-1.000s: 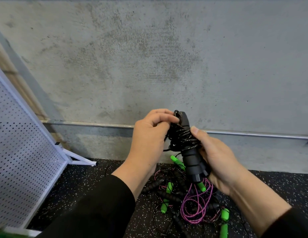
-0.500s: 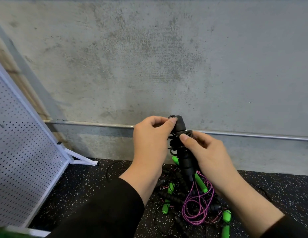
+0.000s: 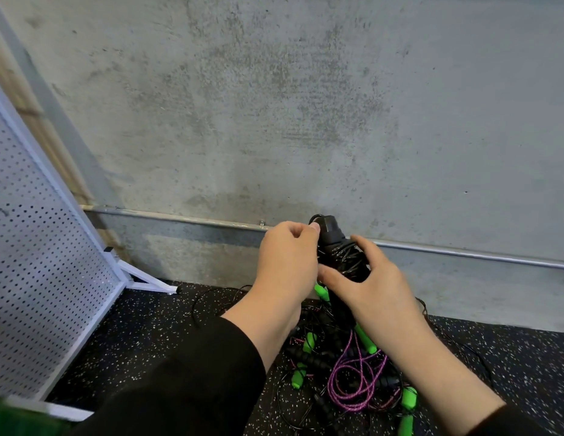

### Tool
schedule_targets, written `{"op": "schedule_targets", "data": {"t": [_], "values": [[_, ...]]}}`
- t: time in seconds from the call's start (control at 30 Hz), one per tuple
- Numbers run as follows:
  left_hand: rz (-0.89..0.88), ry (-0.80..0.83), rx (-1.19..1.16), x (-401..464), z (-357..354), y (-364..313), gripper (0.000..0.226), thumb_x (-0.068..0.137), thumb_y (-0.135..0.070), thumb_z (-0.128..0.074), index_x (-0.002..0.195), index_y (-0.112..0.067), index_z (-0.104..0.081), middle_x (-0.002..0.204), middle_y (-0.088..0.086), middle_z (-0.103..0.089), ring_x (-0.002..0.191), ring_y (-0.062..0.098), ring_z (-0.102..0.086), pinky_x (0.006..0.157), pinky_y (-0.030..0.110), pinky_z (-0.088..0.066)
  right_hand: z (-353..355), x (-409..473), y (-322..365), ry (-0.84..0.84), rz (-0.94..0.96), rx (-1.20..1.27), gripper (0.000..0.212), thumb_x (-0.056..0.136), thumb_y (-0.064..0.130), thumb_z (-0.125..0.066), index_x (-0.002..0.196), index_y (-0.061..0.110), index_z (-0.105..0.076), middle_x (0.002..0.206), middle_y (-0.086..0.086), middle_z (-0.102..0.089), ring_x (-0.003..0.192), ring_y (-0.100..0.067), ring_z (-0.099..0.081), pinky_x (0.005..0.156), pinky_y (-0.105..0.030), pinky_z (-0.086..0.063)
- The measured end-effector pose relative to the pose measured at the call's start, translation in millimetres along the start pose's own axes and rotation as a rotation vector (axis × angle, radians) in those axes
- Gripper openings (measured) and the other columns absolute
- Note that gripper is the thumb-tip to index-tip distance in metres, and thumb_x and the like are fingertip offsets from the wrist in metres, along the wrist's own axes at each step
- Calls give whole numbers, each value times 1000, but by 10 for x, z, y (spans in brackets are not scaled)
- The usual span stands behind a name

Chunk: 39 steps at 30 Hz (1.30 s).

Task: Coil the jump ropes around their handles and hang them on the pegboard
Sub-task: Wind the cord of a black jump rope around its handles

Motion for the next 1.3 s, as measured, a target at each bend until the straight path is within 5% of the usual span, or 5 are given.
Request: {"op": "schedule_targets", "data": {"t": [0.47, 0.63, 0.87, 1.1, 1.3], "values": [[-652, 137, 400, -342, -254, -467, 15, 98, -20, -49, 84, -15, -53, 90, -8, -51, 85, 7, -48, 73, 21, -38, 218, 121, -42, -77, -89, -78, 84, 69, 61, -74, 138, 35, -34, 98, 14, -59, 97, -19, -63, 73, -34, -43], [-425, 100, 263, -180, -132, -349, 30, 100, -29, -54, 74, -15, -54, 81, -4, -53, 74, 5, -48, 68, 18, -37, 221, 91, -56, -54, -87, -126, 130, 68, 59, -84, 161, 27, 1, 118, -5, -65, 122, -29, -60, 80, -31, -39], [142, 132, -193, -26, -173, 283, 26, 106, -24, -45, 109, -14, -69, 106, 8, -75, 92, 19, -71, 67, 34, -59, 89, 76, -109, 7, -27, -216, 105, 71, 61, -82, 154, 30, -26, 141, 3, -53, 132, -19, -50, 97, -30, -42], [98, 139, -243, -32, -165, 261, 37, 110, -22, -42, 103, -9, -76, 101, 7, -79, 94, 23, -75, 80, 39, -63, 143, 122, -72, 2, -10, -181, 89, 71, 58, -83, 143, 35, -36, 105, 22, -51, 102, -5, -51, 80, -22, -36], [86, 101, -247, -49, -157, 277, 36, 110, -17, -43, 97, 0, -72, 99, 17, -77, 88, 28, -77, 73, 37, -65, 143, 121, -108, 42, -76, -263, 97, 75, 63, -77, 154, 31, -29, 131, -5, -65, 122, -25, -59, 79, -25, -36]]}}
Point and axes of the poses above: each hand's wrist, its own x-axis towards the middle knuckle, its own z-axis out of the back of the hand, y = z × x, the point moved 10 cm from there along x, towards the middle knuckle
